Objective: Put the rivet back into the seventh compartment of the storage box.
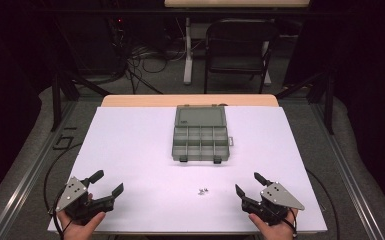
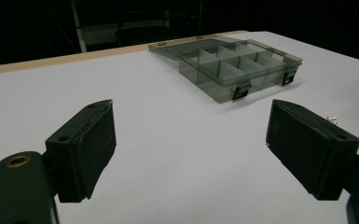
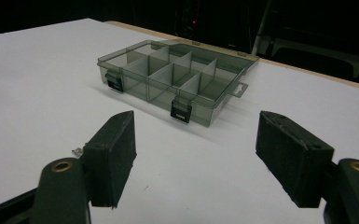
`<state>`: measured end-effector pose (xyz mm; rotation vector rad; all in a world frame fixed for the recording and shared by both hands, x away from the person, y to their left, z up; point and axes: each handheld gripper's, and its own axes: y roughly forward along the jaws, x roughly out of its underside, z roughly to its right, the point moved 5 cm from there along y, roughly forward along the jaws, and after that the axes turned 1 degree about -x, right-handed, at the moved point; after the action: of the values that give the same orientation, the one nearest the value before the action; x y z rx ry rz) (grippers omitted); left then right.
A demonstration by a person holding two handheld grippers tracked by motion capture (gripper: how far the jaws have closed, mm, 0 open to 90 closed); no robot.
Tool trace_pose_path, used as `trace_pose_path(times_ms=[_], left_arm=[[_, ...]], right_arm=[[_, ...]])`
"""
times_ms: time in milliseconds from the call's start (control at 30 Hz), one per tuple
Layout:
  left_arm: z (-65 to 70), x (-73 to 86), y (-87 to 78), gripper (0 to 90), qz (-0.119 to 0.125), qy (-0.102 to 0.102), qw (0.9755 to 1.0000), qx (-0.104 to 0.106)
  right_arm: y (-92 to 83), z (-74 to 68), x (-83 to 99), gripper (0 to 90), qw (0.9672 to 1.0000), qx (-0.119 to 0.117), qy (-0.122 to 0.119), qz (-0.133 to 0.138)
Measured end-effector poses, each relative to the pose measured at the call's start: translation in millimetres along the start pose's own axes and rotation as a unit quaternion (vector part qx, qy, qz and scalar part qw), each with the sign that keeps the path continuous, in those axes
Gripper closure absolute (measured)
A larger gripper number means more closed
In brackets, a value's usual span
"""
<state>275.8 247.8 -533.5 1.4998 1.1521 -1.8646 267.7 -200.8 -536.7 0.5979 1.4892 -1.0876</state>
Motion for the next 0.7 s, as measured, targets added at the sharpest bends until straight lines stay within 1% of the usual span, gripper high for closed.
trace_pose_path(times_ms=[133,200,233,333,400,433,467,533,567,600,633,667,700], left_arm=[[0.5,0.1,-0.5,15.8,-0.003,-0.002,1.0000,0.002],[0.5,0.1,-0.5,15.8,-0.003,-0.001,1.0000,0.002],[0.4,0.0,-0.5,15.8,-0.003,0.001,1.0000,0.000],[0.7,0.0,-0.2,15.8,-0.003,0.001,1.0000,0.000],[0.9,0.5,-0.6,15.8,-0.005,0.002,1.0000,0.000],[1.0,0.6,-0.8,15.8,-0.004,0.001,1.0000,0.000],[0.7,0.7,-1.1,15.8,-0.004,0.001,1.0000,0.000],[0.6,0.9,-1.7,15.8,-0.003,-0.003,1.0000,-0.001],[0.6,0.9,-1.7,15.8,-0.003,-0.003,1.0000,-0.001],[0.0,0.8,-2.2,15.8,-0.002,-0.003,1.0000,-0.002],[-0.1,0.8,-2.5,15.8,-0.003,-0.003,1.0000,-0.002],[0.2,0.9,-2.4,15.8,-0.002,-0.005,1.0000,-0.002],[0.2,0.9,-2.4,15.8,-0.002,-0.005,1.0000,-0.002]], right_arm=[[-0.5,0.9,0.4,28.4,1.0000,0.005,-0.004,-0.006],[0.1,1.0,0.4,28.4,1.0000,0.005,-0.006,-0.005],[0.9,0.7,1.2,28.6,0.9999,0.004,-0.009,-0.011],[2.6,-0.5,2.4,32.7,0.9997,-0.006,-0.012,-0.022],[4.5,-2.7,2.5,35.2,0.9994,-0.022,-0.010,-0.026],[5.3,-4.0,2.5,35.4,0.9992,-0.025,-0.013,-0.028],[5.8,-5.0,2.2,35.4,0.9992,-0.021,-0.019,-0.029],[6.8,-7.3,0.5,35.4,0.9990,-0.021,-0.028,-0.027],[6.8,-7.3,0.5,35.4,0.9990,-0.021,-0.028,-0.027],[7.9,-8.7,-1.6,34.7,0.9987,-0.019,-0.039,-0.027],[8.3,-9.5,-2.3,33.8,0.9986,-0.016,-0.040,-0.030],[9.5,-9.8,-3.3,33.5,0.9986,-0.012,-0.046,-0.025],[9.5,-9.8,-3.3,33.5,0.9986,-0.012,-0.046,-0.025]])
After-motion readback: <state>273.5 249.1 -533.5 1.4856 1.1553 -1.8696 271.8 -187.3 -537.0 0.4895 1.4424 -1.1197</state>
